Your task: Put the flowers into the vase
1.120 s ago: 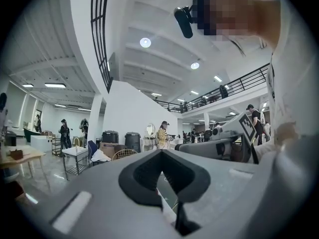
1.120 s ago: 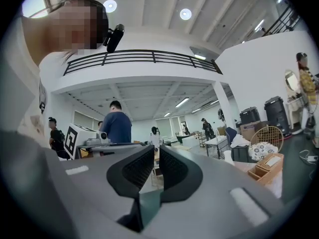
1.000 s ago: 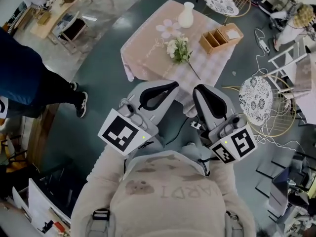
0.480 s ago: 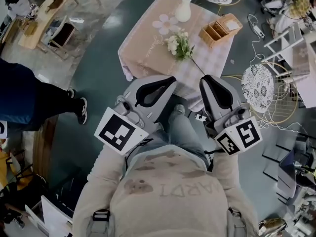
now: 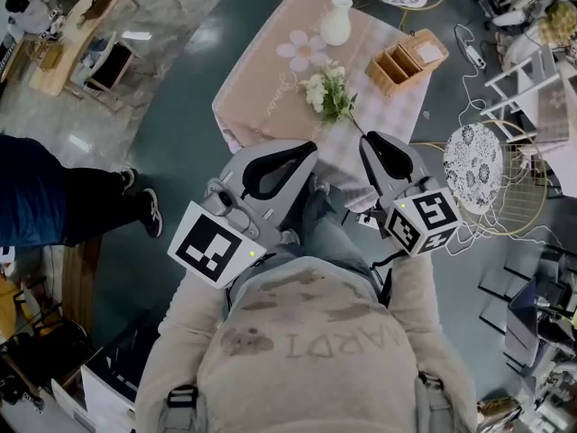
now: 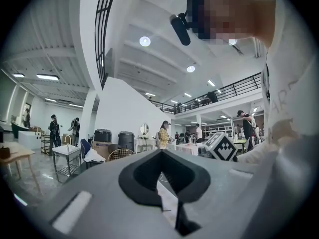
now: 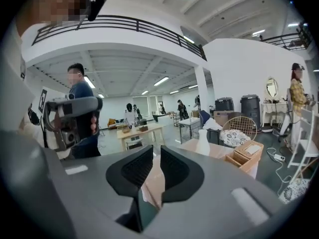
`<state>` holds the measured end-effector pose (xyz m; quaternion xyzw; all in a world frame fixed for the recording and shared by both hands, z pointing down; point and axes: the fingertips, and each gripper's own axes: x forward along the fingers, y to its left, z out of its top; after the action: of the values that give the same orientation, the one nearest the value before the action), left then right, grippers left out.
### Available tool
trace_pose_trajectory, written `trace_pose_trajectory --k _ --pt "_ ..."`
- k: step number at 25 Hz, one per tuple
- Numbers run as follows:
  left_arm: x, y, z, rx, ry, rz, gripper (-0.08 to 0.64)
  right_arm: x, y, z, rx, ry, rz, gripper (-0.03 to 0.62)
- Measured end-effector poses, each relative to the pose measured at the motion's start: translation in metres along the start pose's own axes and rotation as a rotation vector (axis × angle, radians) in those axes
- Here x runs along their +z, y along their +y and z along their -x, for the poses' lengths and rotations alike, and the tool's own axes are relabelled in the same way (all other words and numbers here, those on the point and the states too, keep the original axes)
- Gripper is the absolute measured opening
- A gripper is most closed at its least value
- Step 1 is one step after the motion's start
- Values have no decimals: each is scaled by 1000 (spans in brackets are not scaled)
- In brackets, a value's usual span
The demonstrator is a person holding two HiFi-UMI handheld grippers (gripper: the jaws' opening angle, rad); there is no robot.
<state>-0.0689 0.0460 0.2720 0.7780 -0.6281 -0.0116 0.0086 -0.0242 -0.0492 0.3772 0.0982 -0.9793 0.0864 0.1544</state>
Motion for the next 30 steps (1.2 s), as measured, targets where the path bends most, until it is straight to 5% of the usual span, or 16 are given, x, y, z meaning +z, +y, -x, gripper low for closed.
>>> trace_pose_trajectory --k 12,30 --pt "-8 68 -77 5 -1 25 0 -91 -89 -87 -6 330 19 92" --pt "-38 123 -146 51 83 92 1 -233 -156 -168 101 842 104 137"
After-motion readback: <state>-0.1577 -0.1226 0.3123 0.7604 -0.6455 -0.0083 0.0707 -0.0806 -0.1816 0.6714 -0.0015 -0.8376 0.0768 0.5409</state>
